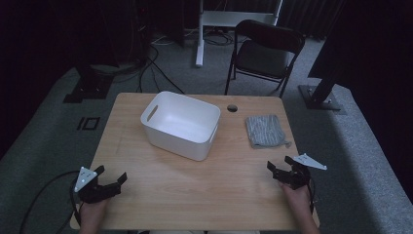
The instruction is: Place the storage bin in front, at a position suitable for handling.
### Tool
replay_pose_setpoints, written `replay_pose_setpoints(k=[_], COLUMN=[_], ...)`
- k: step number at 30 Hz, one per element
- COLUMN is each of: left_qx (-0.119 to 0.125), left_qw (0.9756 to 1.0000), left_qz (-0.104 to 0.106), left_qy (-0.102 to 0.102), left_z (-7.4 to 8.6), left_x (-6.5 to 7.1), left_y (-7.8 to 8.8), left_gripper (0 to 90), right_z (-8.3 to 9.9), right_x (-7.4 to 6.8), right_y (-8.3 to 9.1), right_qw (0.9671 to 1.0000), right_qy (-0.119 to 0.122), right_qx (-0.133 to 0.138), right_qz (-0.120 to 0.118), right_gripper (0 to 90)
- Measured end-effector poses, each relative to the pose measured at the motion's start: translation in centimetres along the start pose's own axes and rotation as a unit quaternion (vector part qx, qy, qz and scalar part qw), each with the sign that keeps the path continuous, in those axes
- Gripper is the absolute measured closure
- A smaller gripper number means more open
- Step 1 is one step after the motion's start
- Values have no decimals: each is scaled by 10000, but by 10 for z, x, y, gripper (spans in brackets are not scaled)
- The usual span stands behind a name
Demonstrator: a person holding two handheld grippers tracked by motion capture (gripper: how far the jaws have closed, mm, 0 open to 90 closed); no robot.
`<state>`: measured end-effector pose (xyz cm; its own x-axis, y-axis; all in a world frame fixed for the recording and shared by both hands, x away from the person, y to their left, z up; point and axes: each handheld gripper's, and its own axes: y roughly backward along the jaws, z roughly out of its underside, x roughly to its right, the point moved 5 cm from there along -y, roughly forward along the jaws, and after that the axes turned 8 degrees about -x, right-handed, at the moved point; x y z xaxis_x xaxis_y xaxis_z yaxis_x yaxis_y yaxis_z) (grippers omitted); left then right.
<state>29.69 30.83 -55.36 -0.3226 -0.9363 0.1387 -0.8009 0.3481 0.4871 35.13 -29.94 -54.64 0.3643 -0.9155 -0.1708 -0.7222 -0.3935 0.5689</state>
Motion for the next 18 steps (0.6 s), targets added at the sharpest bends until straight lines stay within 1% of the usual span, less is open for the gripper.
replay_pose_setpoints(k=[3,5,10,12,15,17,18], left_qx=[-5,-23,-64,-79,-97,-81,-80], left_qw=[10000,10000,9999,9998,9998,9998,9998], left_qz=[17,22,128,142,158,126,164], left_qy=[6,-8,-32,-68,-105,-121,-113], left_z=[0,0,0,-1,-1,-1,0], left_x=[0,0,3,5,6,6,7], left_y=[0,-1,0,0,-1,-1,-1], left_gripper=[6,5,6,6,6,6,6], right_z=[-3,-5,-13,-16,-19,-23,-25], right_x=[-2,-3,-8,-10,-12,-14,-14], right_y=[-3,-5,-9,-12,-16,-18,-18], right_qw=[10000,9999,9999,9998,9997,9997,9997], right_qy=[44,11,65,122,162,171,156], right_qx=[-43,-55,-17,-28,-32,-10,3], right_qz=[-45,-143,-158,-124,-155,-185,-209], right_gripper=[115,115,115,115,119,119,119])
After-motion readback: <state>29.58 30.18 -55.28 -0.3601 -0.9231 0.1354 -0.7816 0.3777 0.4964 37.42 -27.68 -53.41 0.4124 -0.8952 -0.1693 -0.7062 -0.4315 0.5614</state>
